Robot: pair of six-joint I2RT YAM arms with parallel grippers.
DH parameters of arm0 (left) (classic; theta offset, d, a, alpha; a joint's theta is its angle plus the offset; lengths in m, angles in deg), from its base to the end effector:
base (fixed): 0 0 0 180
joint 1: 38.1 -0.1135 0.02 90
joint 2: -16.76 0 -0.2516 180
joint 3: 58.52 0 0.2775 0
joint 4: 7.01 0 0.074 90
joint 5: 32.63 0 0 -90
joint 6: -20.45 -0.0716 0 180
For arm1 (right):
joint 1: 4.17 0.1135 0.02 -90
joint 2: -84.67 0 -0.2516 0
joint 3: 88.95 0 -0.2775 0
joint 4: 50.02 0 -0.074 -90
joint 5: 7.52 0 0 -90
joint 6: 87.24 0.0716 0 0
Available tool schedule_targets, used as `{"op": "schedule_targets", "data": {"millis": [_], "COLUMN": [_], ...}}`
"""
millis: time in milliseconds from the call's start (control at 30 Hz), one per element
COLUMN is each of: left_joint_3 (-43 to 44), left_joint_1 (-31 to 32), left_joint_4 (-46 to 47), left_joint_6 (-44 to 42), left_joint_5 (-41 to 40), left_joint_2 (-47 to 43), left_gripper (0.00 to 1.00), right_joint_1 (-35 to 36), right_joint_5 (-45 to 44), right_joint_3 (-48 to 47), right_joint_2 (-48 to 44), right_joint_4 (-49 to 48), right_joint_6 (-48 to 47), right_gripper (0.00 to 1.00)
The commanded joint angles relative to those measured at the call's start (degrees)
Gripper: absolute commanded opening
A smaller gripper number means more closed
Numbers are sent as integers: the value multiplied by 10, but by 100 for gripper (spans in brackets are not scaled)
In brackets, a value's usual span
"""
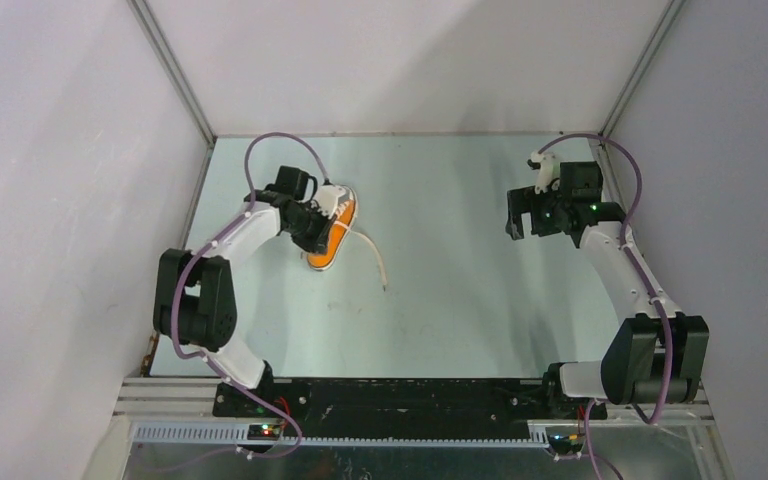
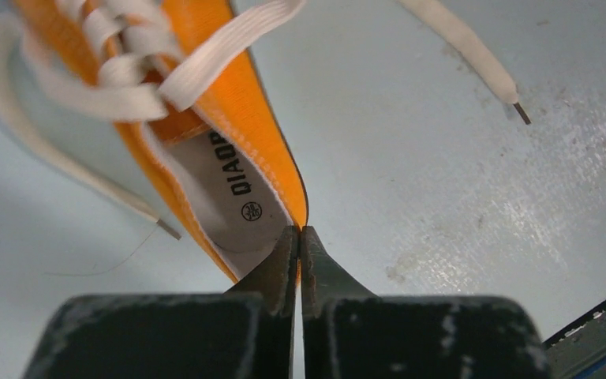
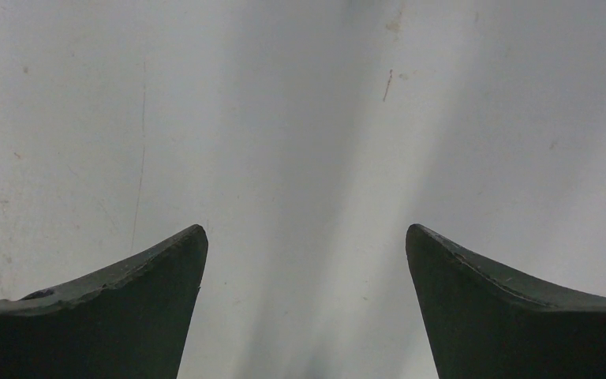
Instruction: Tie the shoes
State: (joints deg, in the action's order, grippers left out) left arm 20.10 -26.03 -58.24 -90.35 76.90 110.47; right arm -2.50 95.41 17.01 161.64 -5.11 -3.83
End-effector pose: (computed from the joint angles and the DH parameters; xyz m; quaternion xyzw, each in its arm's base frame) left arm 0.3480 -0.0989 0.1628 0.3063 0.9153 -0.1501 0.2143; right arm 0.3363 0.0258 0.2379 -0.1072 0.9218 0.0896 0.3616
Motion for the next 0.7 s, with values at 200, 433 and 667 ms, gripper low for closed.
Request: {"op": "schedule_targets", "data": {"millis": [200, 433, 667], "left_joint_3": [7, 15, 13], "left_joint_1": [55, 64, 85], "left_joint_4": [-17, -57, -80], "left_joint_6": [-79, -161, -170], "left_joint_5": [-25, -71, -59], "left_joint_2": [-52, -21, 10], "left_gripper": [44, 55, 35], "right_joint_1": [20, 25, 26], "right_joint_5": [26, 34, 36], "right_joint_3": [-8, -17, -19], "right_joint_2": [2, 8, 8], "right_joint_4": [-12, -10, -7], "right_joint_6": [-15, -20, -22], "right_gripper": [98, 98, 98]}}
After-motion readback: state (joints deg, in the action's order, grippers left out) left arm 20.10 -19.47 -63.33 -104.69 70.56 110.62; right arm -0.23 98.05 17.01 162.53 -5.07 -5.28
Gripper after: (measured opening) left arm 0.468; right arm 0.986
